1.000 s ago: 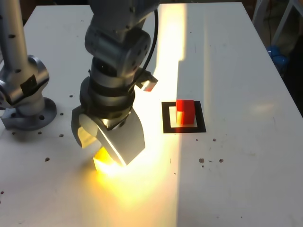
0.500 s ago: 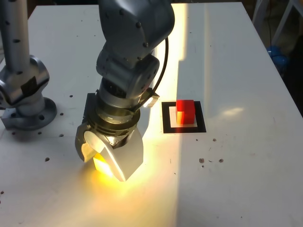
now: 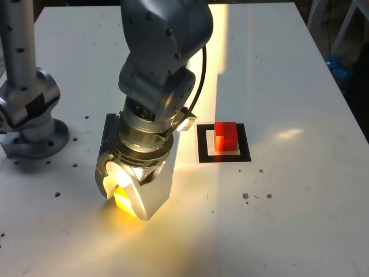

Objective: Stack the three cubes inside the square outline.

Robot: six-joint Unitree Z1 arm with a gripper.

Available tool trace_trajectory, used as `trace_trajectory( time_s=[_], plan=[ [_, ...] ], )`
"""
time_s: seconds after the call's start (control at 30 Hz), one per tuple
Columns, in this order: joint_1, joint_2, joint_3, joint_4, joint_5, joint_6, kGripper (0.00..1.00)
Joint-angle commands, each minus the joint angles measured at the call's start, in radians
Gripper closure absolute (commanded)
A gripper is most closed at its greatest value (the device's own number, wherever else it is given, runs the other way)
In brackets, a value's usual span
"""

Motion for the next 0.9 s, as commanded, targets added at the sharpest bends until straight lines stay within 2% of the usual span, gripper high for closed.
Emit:
trace_trajectory(
  time_s=[0.0,0.23,0.37,0.43,0.6,0.87],
  plan=[
    [-0.001,0.006,0.003,0.003,-0.001,-0.002,0.71],
    [-0.001,0.006,0.002,0.013,0.0,-0.002,0.71],
    [0.002,0.005,-0.017,0.047,0.013,-0.005,0.71],
    [0.011,0.003,-0.046,0.081,0.025,-0.007,0.71],
    [0.084,-0.006,-0.193,0.226,0.062,-0.006,0.71],
    [0.26,0.001,-0.449,0.397,0.081,0.016,0.71]
  ],
)
